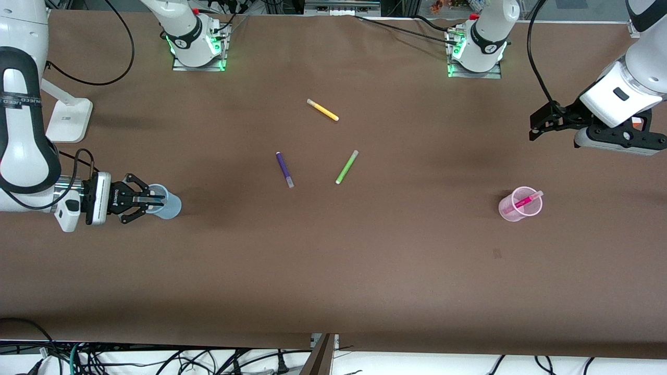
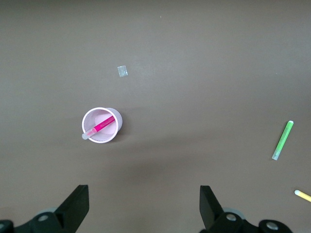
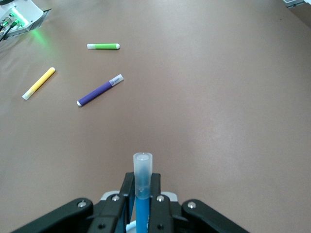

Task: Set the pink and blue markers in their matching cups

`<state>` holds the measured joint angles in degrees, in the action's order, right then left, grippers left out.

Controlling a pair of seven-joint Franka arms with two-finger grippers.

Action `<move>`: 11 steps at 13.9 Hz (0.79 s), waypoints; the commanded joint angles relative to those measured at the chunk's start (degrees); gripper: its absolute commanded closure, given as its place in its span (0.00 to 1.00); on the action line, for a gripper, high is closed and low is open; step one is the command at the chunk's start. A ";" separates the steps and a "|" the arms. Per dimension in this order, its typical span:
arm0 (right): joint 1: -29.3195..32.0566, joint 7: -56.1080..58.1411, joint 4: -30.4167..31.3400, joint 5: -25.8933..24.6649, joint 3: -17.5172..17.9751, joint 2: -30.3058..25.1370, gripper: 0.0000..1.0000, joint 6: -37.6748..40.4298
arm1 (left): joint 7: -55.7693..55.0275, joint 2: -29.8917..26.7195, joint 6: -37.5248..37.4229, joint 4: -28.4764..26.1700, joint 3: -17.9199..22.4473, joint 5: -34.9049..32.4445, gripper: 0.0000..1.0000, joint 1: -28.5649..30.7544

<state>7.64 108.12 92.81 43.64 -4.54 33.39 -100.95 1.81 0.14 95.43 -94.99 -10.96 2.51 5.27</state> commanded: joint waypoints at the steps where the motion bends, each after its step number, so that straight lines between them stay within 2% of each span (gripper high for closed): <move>1: 1.59 1.04 -0.43 1.36 0.85 -0.08 0.01 1.80 | 2.31 0.30 -0.51 0.95 -0.20 0.66 0.00 0.45; 5: 2.30 -2.54 -2.00 1.36 0.76 -0.52 0.00 3.04 | 2.49 0.30 -0.42 1.04 0.15 0.66 0.00 0.54; 8: 2.21 -14.56 -7.27 0.05 0.76 -0.70 0.00 6.90 | 2.49 0.30 -0.51 1.04 0.15 0.66 0.00 0.54; 11: 1.95 -27.47 -11.57 -3.63 0.85 -0.78 0.00 9.18 | 2.40 0.30 -0.51 1.04 -0.11 0.66 0.00 0.45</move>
<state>9.01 88.49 84.61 42.58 -4.50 32.78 -94.63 2.79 0.14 95.43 -94.99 -10.81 2.51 5.40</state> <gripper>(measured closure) 0.000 0.000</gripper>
